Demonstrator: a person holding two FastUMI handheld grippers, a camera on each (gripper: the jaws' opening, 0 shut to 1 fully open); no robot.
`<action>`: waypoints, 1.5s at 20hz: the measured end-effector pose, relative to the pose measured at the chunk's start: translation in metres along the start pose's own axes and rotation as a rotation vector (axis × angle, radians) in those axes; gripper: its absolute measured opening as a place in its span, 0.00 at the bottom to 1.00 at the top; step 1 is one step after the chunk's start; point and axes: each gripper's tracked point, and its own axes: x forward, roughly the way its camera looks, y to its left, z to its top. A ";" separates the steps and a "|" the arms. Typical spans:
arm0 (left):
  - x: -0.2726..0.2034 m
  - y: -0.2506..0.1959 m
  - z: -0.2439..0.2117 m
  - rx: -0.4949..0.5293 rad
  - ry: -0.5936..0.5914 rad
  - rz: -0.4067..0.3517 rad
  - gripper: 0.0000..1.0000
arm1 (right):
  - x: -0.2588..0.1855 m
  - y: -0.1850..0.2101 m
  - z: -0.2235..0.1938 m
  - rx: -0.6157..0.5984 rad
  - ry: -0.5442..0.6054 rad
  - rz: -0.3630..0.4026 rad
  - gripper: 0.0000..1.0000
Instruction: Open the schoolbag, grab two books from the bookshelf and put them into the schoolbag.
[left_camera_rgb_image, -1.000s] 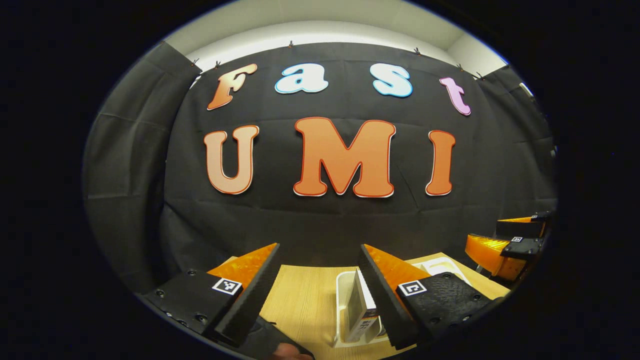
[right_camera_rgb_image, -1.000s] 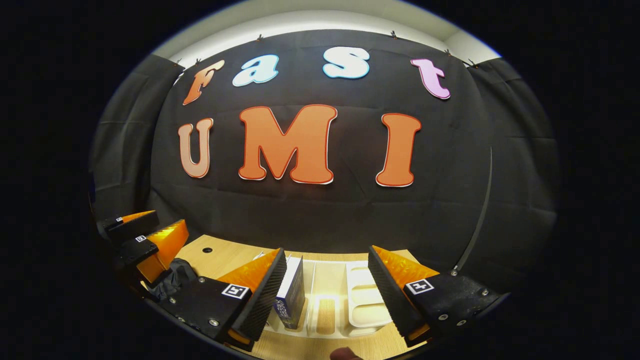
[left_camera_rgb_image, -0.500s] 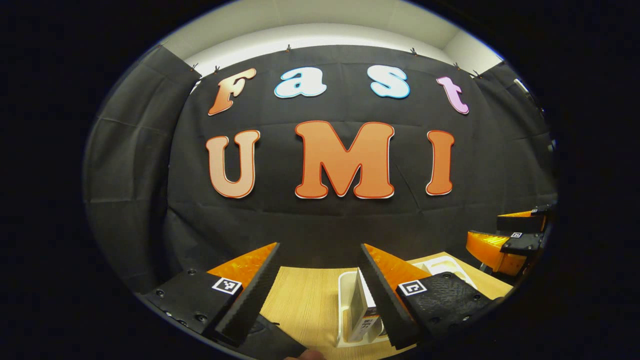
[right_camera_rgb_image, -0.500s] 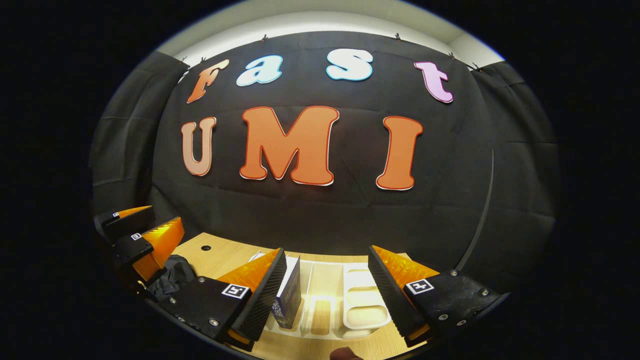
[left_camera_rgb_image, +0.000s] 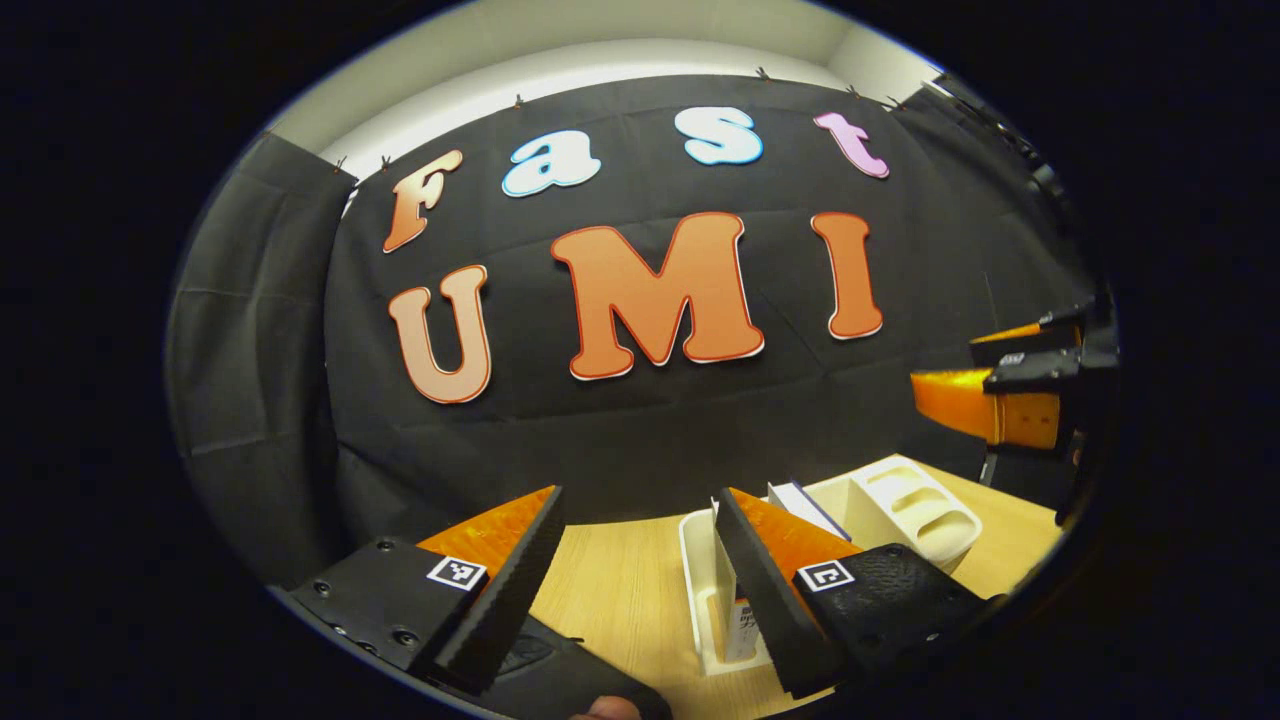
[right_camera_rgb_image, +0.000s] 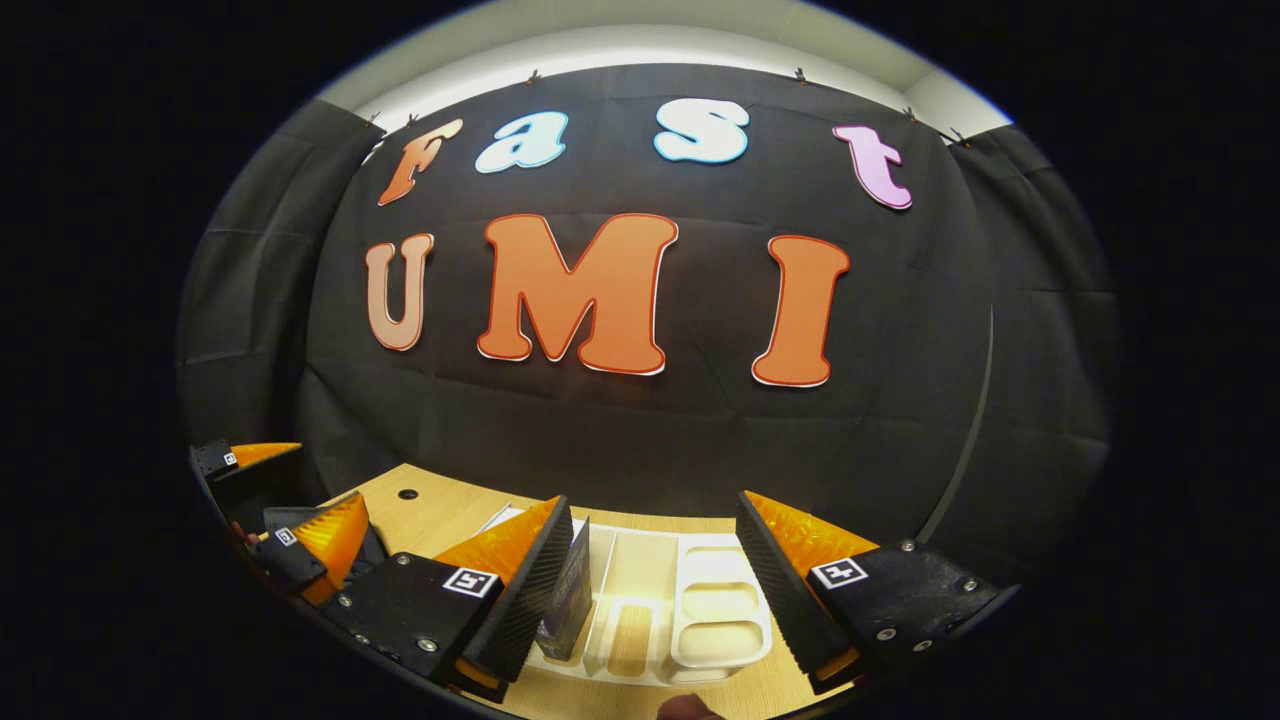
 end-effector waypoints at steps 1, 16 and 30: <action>-0.002 0.000 -0.007 0.035 0.014 0.009 0.97 | 0.000 0.001 0.000 0.001 -0.005 0.013 0.98; -0.066 -0.014 -0.152 0.361 0.326 0.052 0.98 | 0.014 0.002 -0.024 0.001 0.017 0.090 0.98; -0.119 0.008 -0.272 0.587 0.589 0.077 0.98 | 0.017 -0.013 -0.038 0.000 0.038 0.086 0.98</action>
